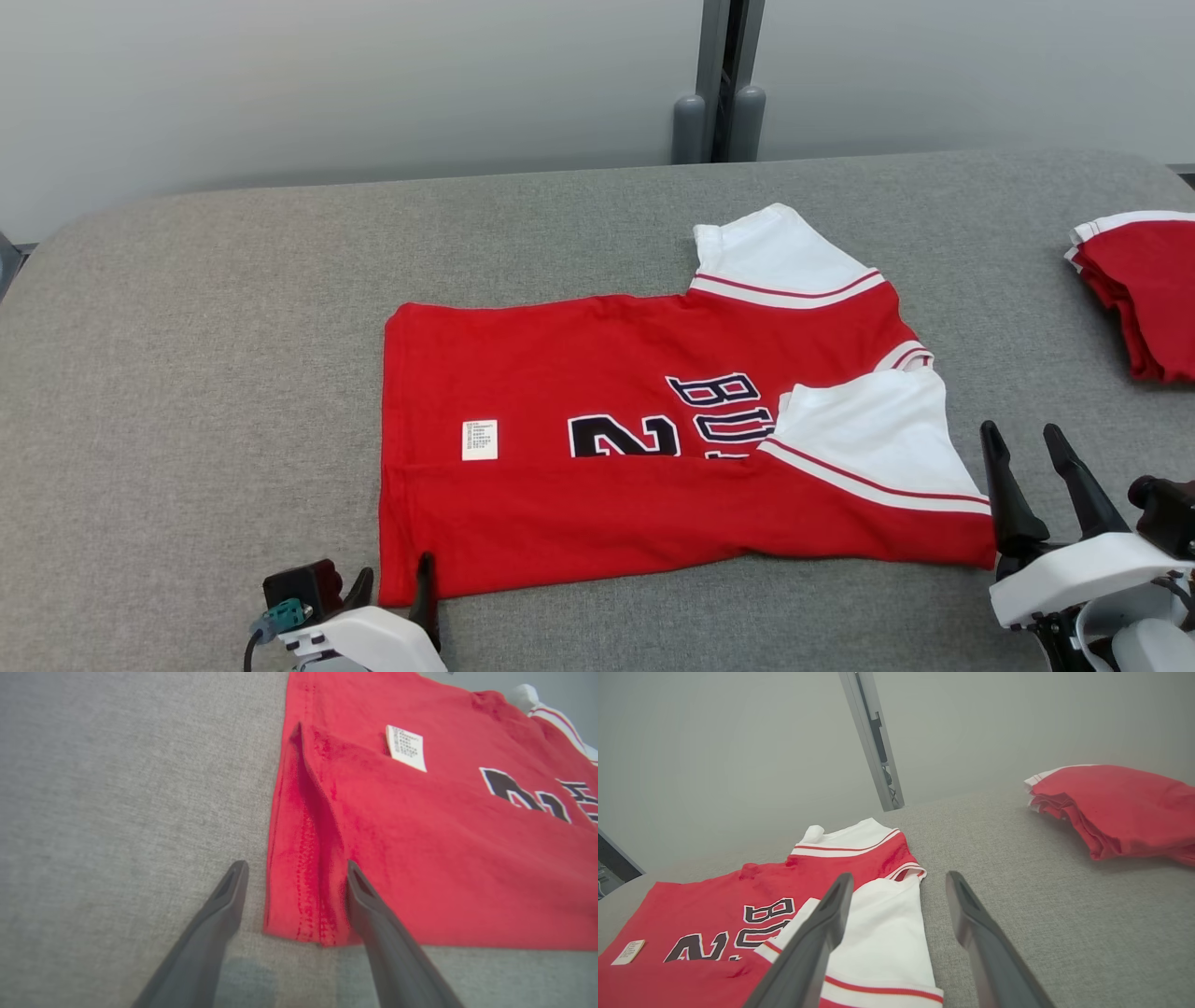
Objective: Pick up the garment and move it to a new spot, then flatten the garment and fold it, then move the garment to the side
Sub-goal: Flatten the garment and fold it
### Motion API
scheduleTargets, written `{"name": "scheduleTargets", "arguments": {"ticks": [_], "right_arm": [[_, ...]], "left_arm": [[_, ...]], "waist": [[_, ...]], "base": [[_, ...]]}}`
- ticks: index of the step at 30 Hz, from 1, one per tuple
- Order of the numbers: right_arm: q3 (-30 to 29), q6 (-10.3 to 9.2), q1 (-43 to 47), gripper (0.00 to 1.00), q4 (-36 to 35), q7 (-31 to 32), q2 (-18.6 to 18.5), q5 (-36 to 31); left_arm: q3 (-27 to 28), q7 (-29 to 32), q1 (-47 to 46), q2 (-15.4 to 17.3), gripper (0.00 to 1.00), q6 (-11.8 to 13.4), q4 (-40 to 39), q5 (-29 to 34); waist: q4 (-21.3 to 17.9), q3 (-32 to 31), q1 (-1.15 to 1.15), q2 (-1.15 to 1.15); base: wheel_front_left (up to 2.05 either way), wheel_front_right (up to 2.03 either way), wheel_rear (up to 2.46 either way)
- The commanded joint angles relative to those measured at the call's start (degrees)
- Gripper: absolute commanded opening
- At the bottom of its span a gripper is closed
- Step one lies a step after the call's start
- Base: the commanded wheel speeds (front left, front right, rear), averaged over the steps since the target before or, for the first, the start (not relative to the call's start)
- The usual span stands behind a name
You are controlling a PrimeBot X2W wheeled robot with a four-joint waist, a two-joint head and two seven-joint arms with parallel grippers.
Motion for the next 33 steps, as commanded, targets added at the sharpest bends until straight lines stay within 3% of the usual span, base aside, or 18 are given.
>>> {"name": "scheduleTargets", "arguments": {"ticks": [1, 2, 3, 4, 5, 14, 22, 33], "right_arm": [[-0.2, -0.01, 0.2, 1.00, 0.3, -0.1, -0.3, 0.2], [-0.2, 0.00, 0.3, 1.00, 0.4, -0.1, -0.3, 0.2], [-0.2, -0.01, 0.4, 1.00, 0.7, -0.1, -0.2, 0.3], [-0.2, -0.01, 0.4, 1.00, 0.9, -0.1, -0.2, 0.4], [-0.2, 0.00, 0.5, 1.00, 1.2, -0.1, -0.1, 0.5], [1.6, -0.01, 0.8, 1.00, 7.8, 0.1, 0.3, 4.3], [3.8, -0.01, -0.4, 1.00, 15.4, 0.5, 1.3, 8.2], [5.4, -0.01, -1.9, 1.00, 20.1, 0.1, 1.5, 9.9]], "left_arm": [[-1.2, 2.2, 1.2, -0.8, 1.00, -0.7, 1.2, -0.5], [-1.4, 2.3, 1.2, -0.8, 1.00, -1.1, 1.2, -0.6], [-1.6, 2.4, 1.2, -0.8, 0.49, -1.4, 1.1, -0.6], [-1.7, 2.4, 1.1, -0.8, 0.29, -1.9, 0.9, -0.7], [-1.8, 2.4, 1.2, -0.8, 0.00, -2.1, 0.8, -0.6], [-1.9, 1.1, 0.0, 0.8, 0.00, -2.4, -2.7, 0.5], [-2.3, 1.9, 0.5, 2.2, 0.00, -0.9, -6.9, 1.0], [-2.6, 2.6, 1.3, 2.9, 0.00, 0.0, -9.6, 0.8]], "waist": [[0.0, 0.0, 0.00, 0.00], [0.1, -0.1, 0.00, 0.00], [0.1, -0.1, 0.00, 0.00], [0.1, -0.2, 0.00, 0.00], [0.1, -0.2, 0.00, 0.00], [0.6, -0.4, 0.00, 0.00], [1.7, -0.2, 0.00, 0.00], [2.1, -0.1, 0.00, 0.00]], "base": [[0.00, 0.00, 0.00], [0.00, 0.00, 0.00], [0.00, 0.00, 0.00], [0.00, 0.00, 0.00], [0.00, 0.00, 0.00], [0.00, 0.00, 0.00], [0.00, 0.00, 0.00], [0.00, 0.00, 0.00]]}}
